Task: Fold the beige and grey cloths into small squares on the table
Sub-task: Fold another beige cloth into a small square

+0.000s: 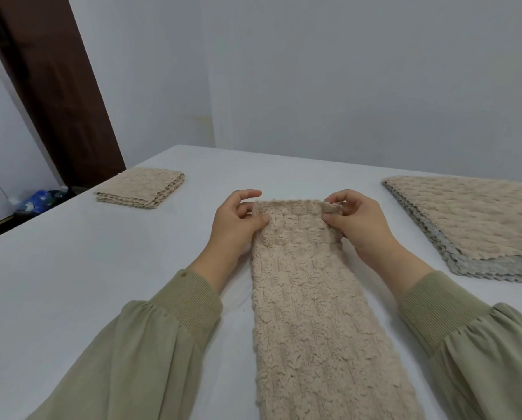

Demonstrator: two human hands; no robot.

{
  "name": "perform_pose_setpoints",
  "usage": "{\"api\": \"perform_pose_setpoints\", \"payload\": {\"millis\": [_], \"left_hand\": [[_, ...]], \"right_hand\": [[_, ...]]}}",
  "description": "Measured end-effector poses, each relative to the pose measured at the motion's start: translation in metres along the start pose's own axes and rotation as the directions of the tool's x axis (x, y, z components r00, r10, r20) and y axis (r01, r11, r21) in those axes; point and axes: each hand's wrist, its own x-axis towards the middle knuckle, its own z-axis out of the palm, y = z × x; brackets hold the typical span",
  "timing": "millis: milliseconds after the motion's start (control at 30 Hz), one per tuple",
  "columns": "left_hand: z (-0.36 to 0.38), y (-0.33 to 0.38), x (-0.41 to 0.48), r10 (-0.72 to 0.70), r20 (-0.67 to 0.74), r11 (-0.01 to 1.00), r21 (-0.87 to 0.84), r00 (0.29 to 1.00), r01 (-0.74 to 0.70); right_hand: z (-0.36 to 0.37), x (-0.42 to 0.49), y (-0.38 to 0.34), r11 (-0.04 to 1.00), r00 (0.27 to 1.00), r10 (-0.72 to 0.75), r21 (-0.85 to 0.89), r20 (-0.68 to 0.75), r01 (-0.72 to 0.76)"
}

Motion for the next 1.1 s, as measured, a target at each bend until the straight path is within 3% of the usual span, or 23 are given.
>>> {"api": "perform_pose_setpoints", "payload": {"millis": [233,567,700,933,1100], "left_hand": [[0.009,0.007,-0.006,-0.188,0.132,0.969,-0.139,0.973,0.206],[0.011,0.003,-0.003,-0.002,-0.113,1.000,0.014,0.994,0.003],[0.012,0.005,-0.005,0.057,-0.146,0.996,0.080,0.988,-0.046],[0.013,0.004,-0.006,0.107,-0.200,0.990,0.114,0.974,-0.086],[0.013,0.004,-0.007,0.096,-0.200,0.992,0.099,0.975,-0.078]], "right_hand": [[0.001,-0.001,-0.009,0.992,0.996,-0.018,0.125,0.087,0.007],[-0.003,0.000,-0.007,0.988,0.997,0.068,0.137,0.040,-0.073],[-0.003,0.002,-0.005,0.968,0.991,0.124,0.216,0.044,-0.131],[-0.007,0.000,-0.007,0.900,0.961,0.166,0.364,0.220,-0.238],[-0.007,-0.002,-0.007,0.916,0.964,0.207,0.313,0.167,-0.251]]}}
